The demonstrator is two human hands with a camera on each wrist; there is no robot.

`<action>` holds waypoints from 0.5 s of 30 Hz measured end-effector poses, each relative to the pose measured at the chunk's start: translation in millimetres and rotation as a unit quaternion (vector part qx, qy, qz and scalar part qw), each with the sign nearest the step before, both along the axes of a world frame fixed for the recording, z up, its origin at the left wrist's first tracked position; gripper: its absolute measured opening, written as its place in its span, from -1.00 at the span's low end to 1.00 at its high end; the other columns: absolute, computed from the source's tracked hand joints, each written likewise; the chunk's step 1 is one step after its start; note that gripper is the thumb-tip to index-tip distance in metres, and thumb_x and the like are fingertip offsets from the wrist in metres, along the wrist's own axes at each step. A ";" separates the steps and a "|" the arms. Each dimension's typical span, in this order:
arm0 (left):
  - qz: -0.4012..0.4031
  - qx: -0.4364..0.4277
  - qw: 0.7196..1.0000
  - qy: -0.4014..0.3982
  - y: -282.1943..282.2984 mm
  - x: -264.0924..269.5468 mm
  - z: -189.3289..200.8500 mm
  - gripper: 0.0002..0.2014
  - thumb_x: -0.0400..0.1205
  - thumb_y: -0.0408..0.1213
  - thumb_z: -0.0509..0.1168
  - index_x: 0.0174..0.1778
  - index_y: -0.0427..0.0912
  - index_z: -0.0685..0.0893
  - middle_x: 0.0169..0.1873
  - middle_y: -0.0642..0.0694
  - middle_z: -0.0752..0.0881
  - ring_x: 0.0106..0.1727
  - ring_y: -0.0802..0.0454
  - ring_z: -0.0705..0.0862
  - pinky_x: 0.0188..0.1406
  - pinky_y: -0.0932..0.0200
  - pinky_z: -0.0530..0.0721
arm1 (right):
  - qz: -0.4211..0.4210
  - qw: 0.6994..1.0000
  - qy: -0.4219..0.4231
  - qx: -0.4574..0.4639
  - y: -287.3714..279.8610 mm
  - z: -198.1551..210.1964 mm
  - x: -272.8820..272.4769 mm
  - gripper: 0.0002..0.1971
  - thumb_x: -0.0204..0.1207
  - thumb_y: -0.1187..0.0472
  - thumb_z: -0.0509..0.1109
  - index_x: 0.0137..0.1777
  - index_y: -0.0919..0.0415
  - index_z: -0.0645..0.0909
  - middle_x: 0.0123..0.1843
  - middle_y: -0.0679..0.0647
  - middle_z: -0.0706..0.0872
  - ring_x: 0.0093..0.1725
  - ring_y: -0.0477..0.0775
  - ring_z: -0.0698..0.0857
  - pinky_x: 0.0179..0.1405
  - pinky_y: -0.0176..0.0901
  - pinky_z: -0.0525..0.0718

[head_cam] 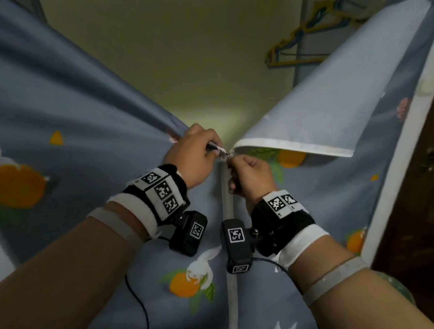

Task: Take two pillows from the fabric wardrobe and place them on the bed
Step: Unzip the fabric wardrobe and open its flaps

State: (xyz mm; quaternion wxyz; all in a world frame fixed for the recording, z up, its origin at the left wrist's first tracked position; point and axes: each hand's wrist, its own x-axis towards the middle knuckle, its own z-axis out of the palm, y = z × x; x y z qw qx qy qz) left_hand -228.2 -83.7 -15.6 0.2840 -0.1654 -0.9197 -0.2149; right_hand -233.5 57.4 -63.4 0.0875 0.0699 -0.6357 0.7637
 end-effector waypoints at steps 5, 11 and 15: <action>-0.015 -0.002 0.999 0.032 -2.8 6.8 -14.7 -0.95 0.69 -0.27 0.27 -0.02 -0.02 0.58 -0.05 -0.03 0.74 -0.10 -0.09 0.75 -0.14 0.02 0.68 | -0.031 0.998 -0.034 0.051 1.0 -25.3 1.7 -0.66 0.61 0.30 0.39 -0.42 0.16 0.50 -0.66 0.01 0.44 -0.76 -0.03 0.48 -0.66 -0.30 0.50; 0.047 0.086 0.994 -0.047 -9.9 8.9 -39.4 -0.87 0.70 -0.34 0.18 0.01 0.02 0.47 -0.04 -0.12 0.73 -0.08 -0.18 0.76 -0.03 -0.23 0.76 | -0.011 0.968 -0.125 0.219 11.6 -121.0 5.4 -0.74 0.58 0.22 0.37 -0.36 0.19 0.64 -0.58 0.17 0.60 -0.69 0.05 0.64 -0.50 -0.07 0.75; 0.000 0.003 0.983 -0.184 10.8 18.6 -97.9 -0.75 0.64 -0.33 0.28 0.23 -0.05 0.65 0.18 -0.11 0.66 -0.01 -0.10 0.69 0.17 -0.10 0.69 | 0.049 0.934 -0.213 0.284 26.5 -197.5 21.2 -0.70 0.64 0.19 0.35 -0.35 0.17 0.68 -0.57 0.03 0.66 -0.62 0.05 0.69 -0.62 -0.22 0.72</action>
